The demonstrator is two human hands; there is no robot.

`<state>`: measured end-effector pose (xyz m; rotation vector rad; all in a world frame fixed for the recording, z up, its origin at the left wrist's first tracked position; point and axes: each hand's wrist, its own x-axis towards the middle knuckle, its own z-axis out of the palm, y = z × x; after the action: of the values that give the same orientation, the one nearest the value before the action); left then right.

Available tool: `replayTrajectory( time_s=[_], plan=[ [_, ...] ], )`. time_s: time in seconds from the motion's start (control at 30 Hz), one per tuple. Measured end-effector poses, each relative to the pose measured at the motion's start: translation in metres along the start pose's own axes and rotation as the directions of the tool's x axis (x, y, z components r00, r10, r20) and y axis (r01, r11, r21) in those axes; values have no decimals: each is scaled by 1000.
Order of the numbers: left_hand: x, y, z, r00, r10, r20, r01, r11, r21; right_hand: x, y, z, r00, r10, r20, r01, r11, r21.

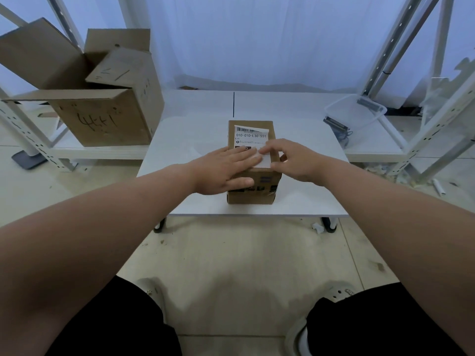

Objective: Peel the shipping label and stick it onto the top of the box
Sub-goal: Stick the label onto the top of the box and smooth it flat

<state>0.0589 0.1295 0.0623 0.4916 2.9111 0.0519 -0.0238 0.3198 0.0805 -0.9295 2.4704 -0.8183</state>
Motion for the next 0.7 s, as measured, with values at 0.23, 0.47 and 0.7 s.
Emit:
replayTrajectory(
  time_s=[0.23, 0.47, 0.7],
  plan=[
    [-20, -28, -9, 968, 45, -247, -60, 997, -56, 5, 6, 3, 998, 45, -43, -42, 998, 52],
    [-9, -4, -6, 955, 125, -269, -141, 989, -39, 9, -12, 21, 947, -193, -256, 47, 873, -485],
    [-19, -24, -13, 956, -13, -293, -17, 995, -99, 2, 16, 1, 982, -153, -112, 95, 909, -407]
  ],
)
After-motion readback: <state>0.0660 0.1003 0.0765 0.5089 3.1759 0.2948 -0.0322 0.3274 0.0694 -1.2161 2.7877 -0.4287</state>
